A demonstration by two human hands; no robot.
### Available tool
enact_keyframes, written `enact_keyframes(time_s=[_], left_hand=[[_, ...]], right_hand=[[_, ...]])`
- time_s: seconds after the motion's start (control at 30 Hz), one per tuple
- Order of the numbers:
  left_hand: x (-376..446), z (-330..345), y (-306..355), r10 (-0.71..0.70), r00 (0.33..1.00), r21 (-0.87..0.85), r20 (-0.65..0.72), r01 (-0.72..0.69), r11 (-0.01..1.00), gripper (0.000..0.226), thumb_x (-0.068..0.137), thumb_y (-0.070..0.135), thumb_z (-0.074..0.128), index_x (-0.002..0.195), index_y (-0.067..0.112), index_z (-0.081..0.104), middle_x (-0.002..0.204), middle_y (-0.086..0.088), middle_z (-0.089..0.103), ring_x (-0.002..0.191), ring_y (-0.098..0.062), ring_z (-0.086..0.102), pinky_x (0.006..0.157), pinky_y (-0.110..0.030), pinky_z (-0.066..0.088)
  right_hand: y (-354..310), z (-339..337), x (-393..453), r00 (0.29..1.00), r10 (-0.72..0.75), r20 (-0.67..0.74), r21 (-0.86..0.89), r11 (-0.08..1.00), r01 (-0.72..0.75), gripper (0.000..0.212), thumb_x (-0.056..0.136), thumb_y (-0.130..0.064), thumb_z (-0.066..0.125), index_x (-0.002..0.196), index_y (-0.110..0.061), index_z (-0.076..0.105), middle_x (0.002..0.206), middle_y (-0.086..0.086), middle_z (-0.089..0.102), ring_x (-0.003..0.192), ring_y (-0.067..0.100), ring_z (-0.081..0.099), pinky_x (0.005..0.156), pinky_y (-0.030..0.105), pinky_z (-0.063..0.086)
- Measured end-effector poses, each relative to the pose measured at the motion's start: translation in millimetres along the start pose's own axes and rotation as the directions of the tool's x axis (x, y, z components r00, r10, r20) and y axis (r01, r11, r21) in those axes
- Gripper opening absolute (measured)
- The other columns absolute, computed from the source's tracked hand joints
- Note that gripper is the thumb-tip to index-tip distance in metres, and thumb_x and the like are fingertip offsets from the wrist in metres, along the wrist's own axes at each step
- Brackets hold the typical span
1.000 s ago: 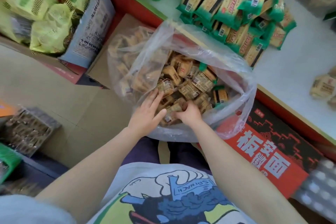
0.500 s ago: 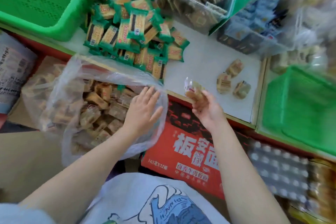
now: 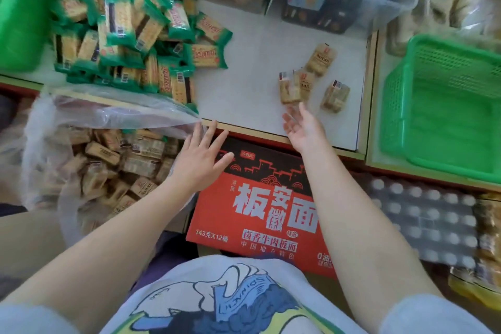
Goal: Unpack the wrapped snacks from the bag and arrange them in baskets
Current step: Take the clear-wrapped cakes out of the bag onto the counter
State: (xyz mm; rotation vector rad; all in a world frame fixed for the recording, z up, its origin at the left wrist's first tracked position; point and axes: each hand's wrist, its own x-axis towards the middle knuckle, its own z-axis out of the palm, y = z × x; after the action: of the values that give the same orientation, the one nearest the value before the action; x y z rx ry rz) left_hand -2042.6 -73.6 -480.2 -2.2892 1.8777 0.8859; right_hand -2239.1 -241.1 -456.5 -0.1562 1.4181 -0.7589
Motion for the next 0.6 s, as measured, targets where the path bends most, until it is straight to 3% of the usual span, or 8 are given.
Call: enact_keyframes(time_s=[0.1,0.2,0.3,0.43,0.53,0.6], left_hand=[[-1.7,-5.4,0.1,0.008,1.000,-0.083,-0.002,-0.009,0.997,0.065,0.101,0.060,0.026,0.159,0.032,0.017,0.168,0.004,-0.005,0.154,-0.025,-0.013,0.124,-0.048,0.003],[-16.5,-16.3,-11.7,-0.006,0.988,-0.268,-0.156,-0.037,0.963,0.059,0.104,0.049,0.036,0.157,0.025,0.029,0.168,0.001,0.009,0.155,-0.021,-0.001,0.125,-0.045,0.009],[-58.3,-14.3,-56.2,-0.217,0.916,-0.386,-0.338,0.075,0.919,0.051,0.104,0.035,0.046,0.149,0.013,0.043,0.163,-0.009,0.026,0.151,-0.027,0.019,0.122,-0.046,0.020],[-124.9,11.4,-149.6,-0.540,0.807,-0.395,-0.238,0.427,0.813,0.061,0.099,0.029,0.057,0.151,0.004,0.038,0.161,-0.019,0.027,0.150,-0.036,0.021,0.121,-0.051,0.022],[-158.1,26.4,-203.2,-0.569,0.814,-0.293,-0.117,0.519,0.803,0.068,0.100,0.037,0.051,0.158,0.012,0.024,0.167,-0.011,0.012,0.154,-0.031,0.007,0.123,-0.048,0.015],[-168.3,29.8,-226.3,-0.535,0.840,-0.260,-0.089,0.499,0.826,0.070,0.101,0.041,0.048,0.160,0.019,0.018,0.168,-0.007,0.007,0.155,-0.028,0.004,0.123,-0.048,0.014]], right_hand=[[14.2,0.0,-27.1,1.000,-0.004,0.024,-0.046,0.999,0.005,0.014,0.100,-0.026,0.060,0.108,-0.015,0.059,0.106,0.005,0.071,0.089,0.020,0.070,0.069,0.028,0.051],[38.5,12.5,-63.5,0.986,-0.038,0.160,-0.220,0.973,0.073,0.018,0.101,-0.026,0.058,0.115,-0.014,0.057,0.101,0.004,0.074,0.084,0.017,0.072,0.073,0.029,0.054],[80.6,50.3,-102.4,0.935,-0.012,0.355,-0.450,0.875,0.181,0.008,0.101,-0.023,0.058,0.105,-0.016,0.057,0.091,0.004,0.074,0.077,0.016,0.070,0.067,0.027,0.053],[168.9,112.5,-122.6,0.856,0.163,0.491,-0.744,0.590,0.314,0.009,0.098,-0.023,0.064,0.096,-0.016,0.059,0.087,0.005,0.074,0.068,0.014,0.068,0.062,0.025,0.054],[241.9,146.5,-109.6,0.865,0.252,0.434,-0.880,0.325,0.346,0.016,0.094,-0.034,0.068,0.091,-0.021,0.060,0.094,0.005,0.072,0.084,0.019,0.068,0.076,0.037,0.058],[280.2,163.2,-102.0,0.893,0.256,0.370,-0.923,0.213,0.322,0.029,0.093,-0.044,0.066,0.104,-0.017,0.063,0.105,0.004,0.070,0.099,0.023,0.065,0.092,0.041,0.055]])
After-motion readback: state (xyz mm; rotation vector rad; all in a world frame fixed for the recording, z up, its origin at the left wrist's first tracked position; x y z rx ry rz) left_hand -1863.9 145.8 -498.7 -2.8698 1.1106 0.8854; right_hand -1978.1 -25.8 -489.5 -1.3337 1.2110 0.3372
